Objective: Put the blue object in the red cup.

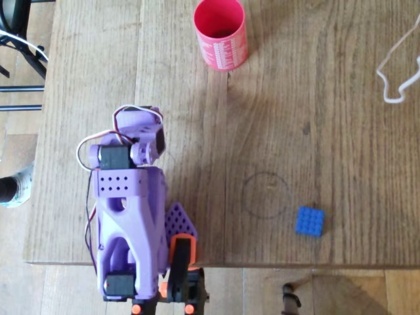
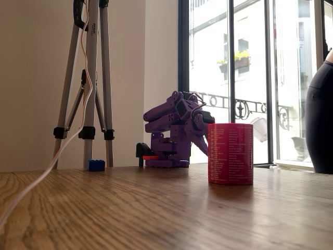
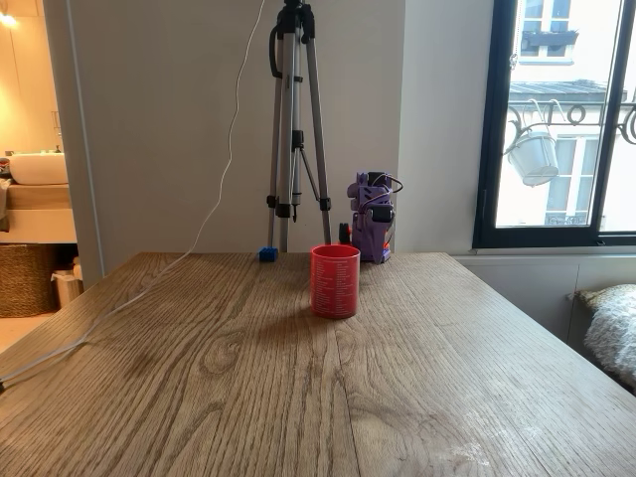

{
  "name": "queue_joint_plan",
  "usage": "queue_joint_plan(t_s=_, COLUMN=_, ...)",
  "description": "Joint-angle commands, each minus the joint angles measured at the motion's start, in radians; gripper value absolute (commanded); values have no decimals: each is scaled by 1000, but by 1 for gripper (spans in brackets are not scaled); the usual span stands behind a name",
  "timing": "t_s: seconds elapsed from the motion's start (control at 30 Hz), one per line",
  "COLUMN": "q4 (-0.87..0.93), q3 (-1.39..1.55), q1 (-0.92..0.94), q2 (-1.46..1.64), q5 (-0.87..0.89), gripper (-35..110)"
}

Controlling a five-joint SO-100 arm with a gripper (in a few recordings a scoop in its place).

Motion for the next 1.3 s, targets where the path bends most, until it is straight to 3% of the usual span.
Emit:
queue_joint_plan(t_s=0.0, q4=-5, q3=-14, q1=-23, q2=-6, q5=-20, gripper=1)
queue_joint_plan(t_s=0.63, q4=-3, q3=-15, q1=-25, q2=-6, q5=-6, gripper=1)
queue_joint_plan(t_s=0.97, q4=-77, q3=-167, q1=137, q2=-44, q5=-183, gripper=1)
queue_joint_plan(t_s=1.07, q4=-146, q3=-305, q1=241, q2=-302, q5=-192, gripper=1)
queue_joint_plan(t_s=1.27, q4=-114, q3=-793, q1=502, q2=-927, q5=-103, gripper=1)
